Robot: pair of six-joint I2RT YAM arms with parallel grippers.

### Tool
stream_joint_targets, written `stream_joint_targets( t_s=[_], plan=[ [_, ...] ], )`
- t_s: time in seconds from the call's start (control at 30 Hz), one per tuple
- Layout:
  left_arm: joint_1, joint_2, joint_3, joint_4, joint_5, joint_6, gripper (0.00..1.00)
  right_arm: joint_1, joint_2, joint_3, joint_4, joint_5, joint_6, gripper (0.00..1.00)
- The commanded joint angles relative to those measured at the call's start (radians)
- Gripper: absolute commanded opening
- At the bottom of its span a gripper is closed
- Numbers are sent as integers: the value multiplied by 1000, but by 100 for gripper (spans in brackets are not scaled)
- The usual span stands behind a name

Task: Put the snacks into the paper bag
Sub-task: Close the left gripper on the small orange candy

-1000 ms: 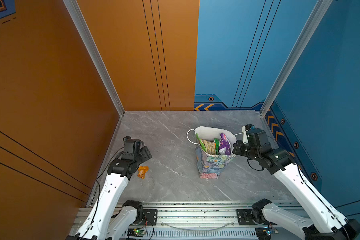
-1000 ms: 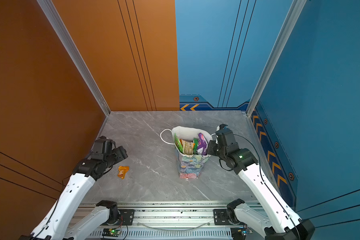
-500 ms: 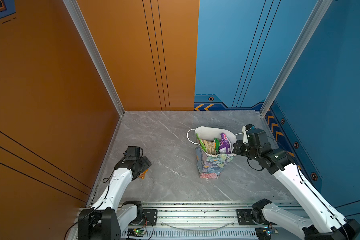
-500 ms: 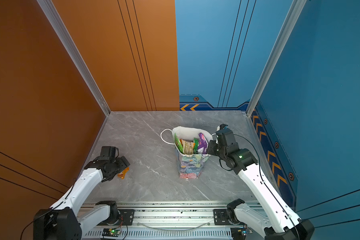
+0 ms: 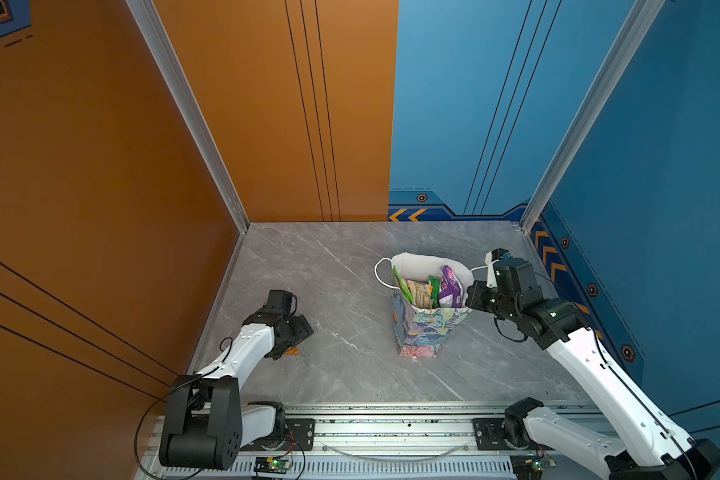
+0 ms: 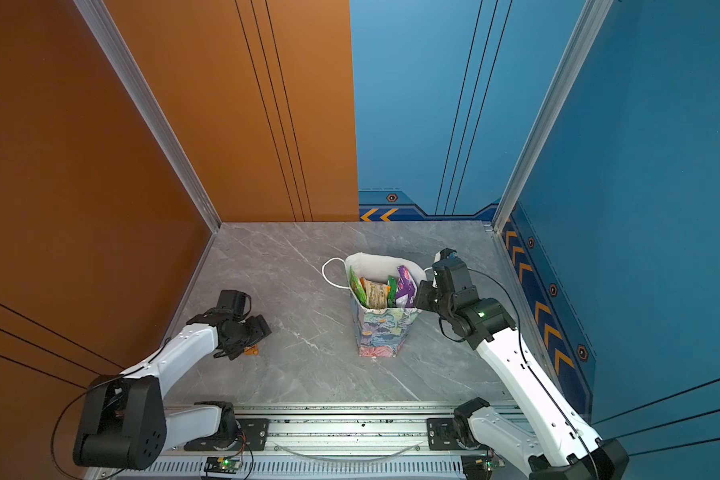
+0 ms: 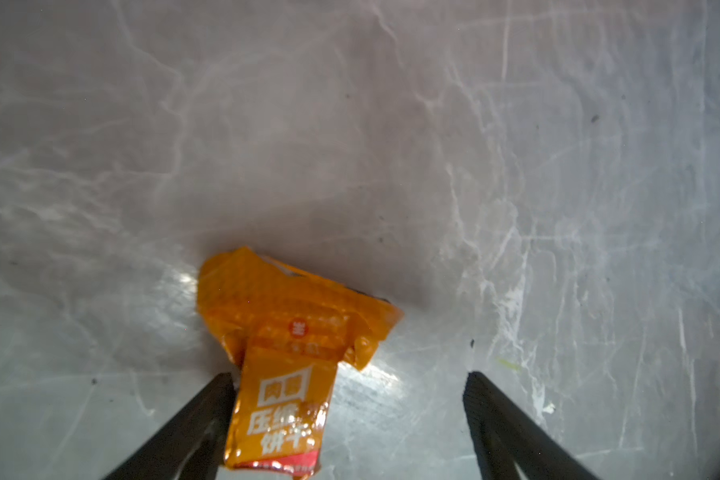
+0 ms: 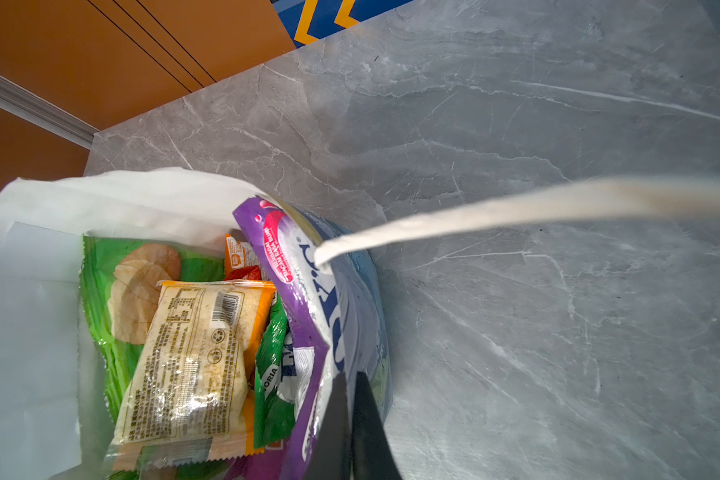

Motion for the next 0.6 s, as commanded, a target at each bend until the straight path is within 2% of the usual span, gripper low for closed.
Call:
stream_joint_targets(
  t_s=[0.0,0.1,0.33,0.57],
  plan=[
    [-20,-2,19,-47,-51,34,88,-5,-10,-21,-2,-11,-4,0],
    [-20,-19,5,-49,-79,34,87,-5,-9,-24,0,-12,-2,0],
    [-14,-12,-12,-30,-87,38,64,-5,-11,-23,0,-15,-1,0],
    [-6,37,-11,-2,-49,49,50,-5,-13,-25,0,-13,-1,0]
  ],
)
